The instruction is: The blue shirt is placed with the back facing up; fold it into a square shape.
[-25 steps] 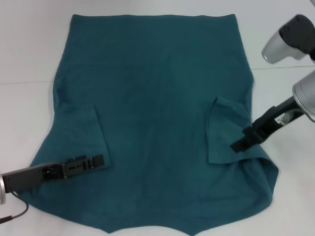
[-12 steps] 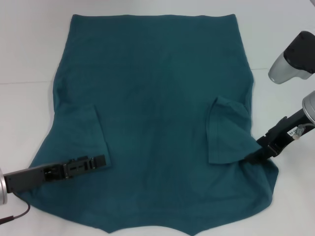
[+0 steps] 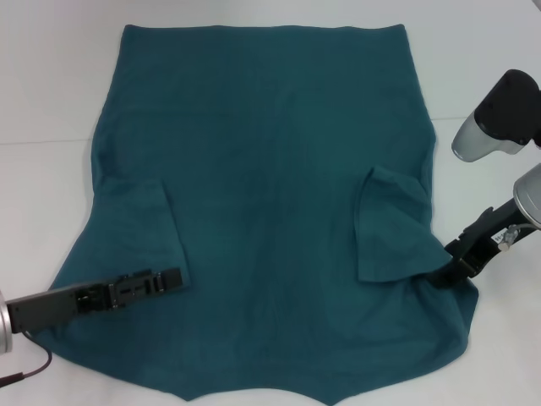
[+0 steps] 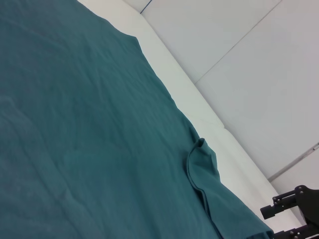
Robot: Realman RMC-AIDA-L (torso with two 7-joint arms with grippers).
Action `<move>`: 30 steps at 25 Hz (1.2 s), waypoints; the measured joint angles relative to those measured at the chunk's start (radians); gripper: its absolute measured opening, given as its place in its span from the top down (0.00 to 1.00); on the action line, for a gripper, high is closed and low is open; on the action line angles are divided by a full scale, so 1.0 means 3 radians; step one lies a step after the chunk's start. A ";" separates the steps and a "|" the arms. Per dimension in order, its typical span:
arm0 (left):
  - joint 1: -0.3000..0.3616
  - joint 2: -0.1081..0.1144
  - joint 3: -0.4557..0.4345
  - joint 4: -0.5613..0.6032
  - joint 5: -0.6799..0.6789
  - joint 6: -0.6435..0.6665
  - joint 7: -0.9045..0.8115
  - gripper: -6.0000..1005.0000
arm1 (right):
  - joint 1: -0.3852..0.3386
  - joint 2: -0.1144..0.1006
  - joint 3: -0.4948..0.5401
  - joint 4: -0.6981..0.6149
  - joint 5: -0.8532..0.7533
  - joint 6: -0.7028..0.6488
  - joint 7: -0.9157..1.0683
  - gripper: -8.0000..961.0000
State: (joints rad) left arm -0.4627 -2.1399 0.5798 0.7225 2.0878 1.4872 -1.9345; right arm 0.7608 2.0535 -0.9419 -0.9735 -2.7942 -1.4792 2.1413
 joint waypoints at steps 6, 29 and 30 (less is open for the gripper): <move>0.0003 0.0000 -0.0011 0.0002 0.0000 0.0017 -0.0038 0.18 | -0.0003 0.0001 0.0231 -0.0034 0.0236 -0.0007 0.0067 0.29; 0.0163 0.0310 -0.0932 0.0207 0.0678 0.0189 -0.1822 0.19 | -0.0182 -0.0711 0.1338 0.1125 0.1833 -0.0271 0.1202 0.29; 0.0161 0.0321 -0.1006 0.0207 0.0736 0.0173 -0.1827 0.19 | -0.0187 -0.0710 0.1333 0.1126 0.1833 -0.0260 0.1201 0.29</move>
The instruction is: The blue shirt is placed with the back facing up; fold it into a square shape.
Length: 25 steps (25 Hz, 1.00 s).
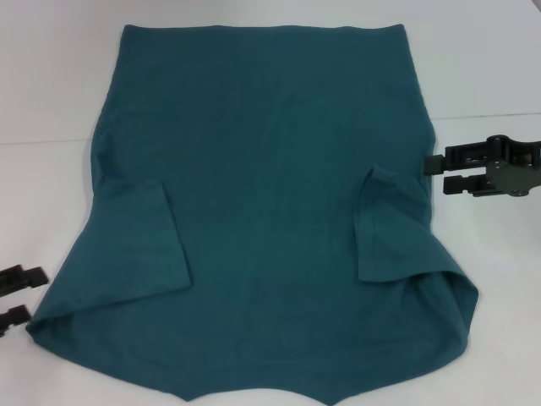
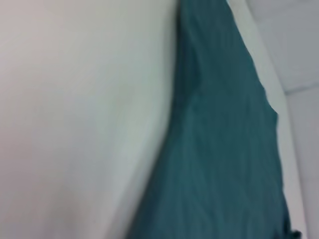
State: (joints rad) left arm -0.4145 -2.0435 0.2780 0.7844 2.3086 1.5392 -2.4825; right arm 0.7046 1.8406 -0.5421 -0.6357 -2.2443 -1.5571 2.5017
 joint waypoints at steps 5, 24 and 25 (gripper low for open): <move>0.0017 0.0009 -0.0068 -0.0004 0.0077 -0.0204 0.0002 0.19 | -0.0022 0.0008 -0.0005 0.0003 0.0000 0.0018 -0.0023 0.29; -0.0010 -0.0033 0.0174 -0.0210 0.0149 -0.0571 0.0084 0.20 | -0.0063 0.0006 0.0064 0.0002 0.0031 0.0016 -0.0059 0.31; -0.0012 -0.0036 0.0190 -0.0211 0.0145 -0.0566 0.0084 0.21 | -0.0063 0.0006 0.0072 0.0002 0.0031 0.0010 -0.0060 0.31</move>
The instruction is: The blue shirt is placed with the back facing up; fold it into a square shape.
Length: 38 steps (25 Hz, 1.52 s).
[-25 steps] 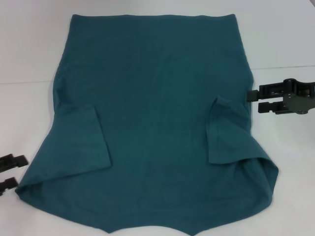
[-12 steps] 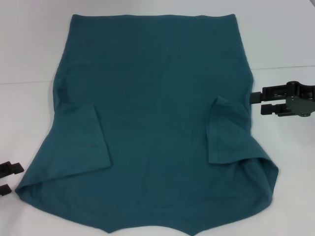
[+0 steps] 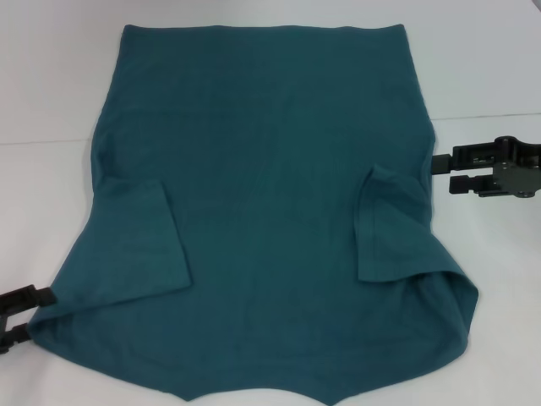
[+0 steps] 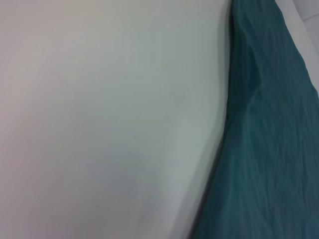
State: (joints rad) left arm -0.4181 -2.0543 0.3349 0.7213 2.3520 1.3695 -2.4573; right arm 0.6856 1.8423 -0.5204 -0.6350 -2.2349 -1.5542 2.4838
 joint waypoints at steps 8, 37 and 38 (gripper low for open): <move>-0.0086 -0.0015 0.0119 -0.0073 0.0001 0.0022 0.0000 0.21 | -0.0012 0.0000 0.0022 0.0000 0.0046 -0.0022 -0.0010 0.33; -0.0223 0.0022 0.0104 -0.0197 -0.0067 -0.0038 -0.0017 0.45 | -0.0096 -0.0016 0.0030 -0.0008 0.0214 -0.0118 -0.0059 0.36; -0.0222 0.0022 0.0104 -0.0197 -0.0066 -0.0041 -0.0017 0.48 | -0.0096 -0.0016 0.0030 -0.0007 0.0215 -0.0118 -0.0060 0.36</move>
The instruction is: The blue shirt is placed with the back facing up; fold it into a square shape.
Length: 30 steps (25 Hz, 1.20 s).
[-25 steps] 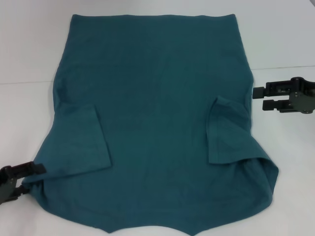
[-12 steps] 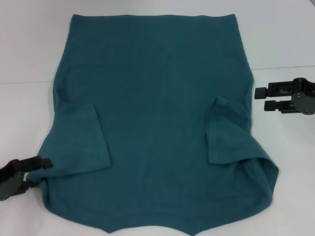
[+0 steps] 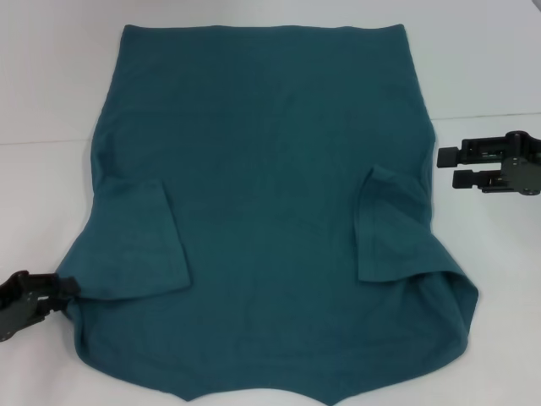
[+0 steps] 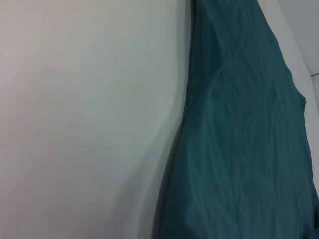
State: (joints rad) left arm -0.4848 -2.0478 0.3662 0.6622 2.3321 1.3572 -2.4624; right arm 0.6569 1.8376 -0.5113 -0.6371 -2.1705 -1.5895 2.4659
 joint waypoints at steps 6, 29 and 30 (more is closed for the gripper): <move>0.0011 0.0000 0.0004 0.0005 0.0003 -0.0006 0.0017 0.62 | -0.0003 -0.0002 -0.0045 -0.0006 -0.0048 -0.0004 -0.0002 0.37; -0.0021 0.0041 -0.0072 0.0001 -0.0235 0.0355 0.0315 1.00 | -0.0212 -0.0276 -0.0058 -0.0040 -0.0945 -0.0222 -0.0231 0.40; -0.0021 0.0041 -0.0072 0.0001 -0.0235 0.0355 0.0315 1.00 | -0.0187 -0.0263 -0.0059 -0.0040 -0.1044 -0.0223 -0.0215 0.40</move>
State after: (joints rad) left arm -0.4912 -2.0356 0.3446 0.6624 2.2615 1.4638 -2.3680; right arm 0.6009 1.7586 -0.5289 -0.6490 -2.4839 -1.6564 2.4014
